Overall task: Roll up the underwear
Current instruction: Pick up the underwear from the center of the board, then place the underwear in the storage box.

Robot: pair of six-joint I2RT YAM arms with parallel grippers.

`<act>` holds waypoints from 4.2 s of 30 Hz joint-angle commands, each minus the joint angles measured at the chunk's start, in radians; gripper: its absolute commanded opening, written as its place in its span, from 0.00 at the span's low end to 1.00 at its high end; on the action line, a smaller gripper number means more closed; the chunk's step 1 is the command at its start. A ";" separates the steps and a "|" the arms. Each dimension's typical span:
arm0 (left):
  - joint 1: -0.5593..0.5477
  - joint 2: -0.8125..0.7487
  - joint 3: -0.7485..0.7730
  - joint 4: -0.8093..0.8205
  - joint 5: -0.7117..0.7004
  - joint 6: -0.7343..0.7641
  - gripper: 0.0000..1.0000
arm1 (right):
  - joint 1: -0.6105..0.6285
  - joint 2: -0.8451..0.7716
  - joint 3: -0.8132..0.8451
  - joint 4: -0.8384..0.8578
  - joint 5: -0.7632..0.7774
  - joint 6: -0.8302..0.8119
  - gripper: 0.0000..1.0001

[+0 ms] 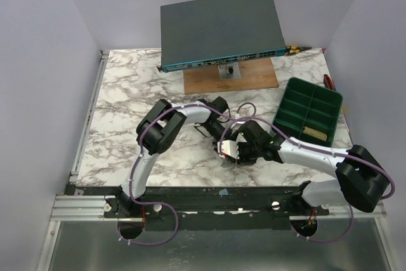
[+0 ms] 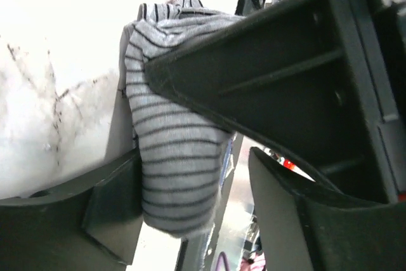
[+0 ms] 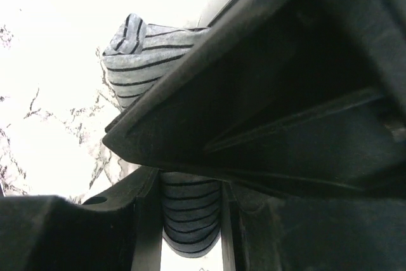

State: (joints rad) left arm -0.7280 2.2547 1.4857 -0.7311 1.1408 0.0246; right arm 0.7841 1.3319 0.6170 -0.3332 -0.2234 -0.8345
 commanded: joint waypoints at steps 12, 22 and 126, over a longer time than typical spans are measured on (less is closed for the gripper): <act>0.103 -0.130 -0.125 0.082 -0.395 0.055 0.99 | 0.000 -0.112 -0.013 -0.217 0.036 0.081 0.01; 0.217 -0.269 -0.153 0.039 -0.409 0.081 0.99 | -0.046 -0.232 0.101 -0.306 0.083 0.140 0.01; 0.307 -0.478 -0.118 -0.119 -0.339 0.242 0.99 | -0.934 0.437 0.388 -0.201 -0.075 -0.491 0.07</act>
State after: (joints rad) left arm -0.4263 1.7859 1.3197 -0.8135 0.7708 0.2245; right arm -0.1394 1.6756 1.0424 -0.4610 -0.2836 -1.3167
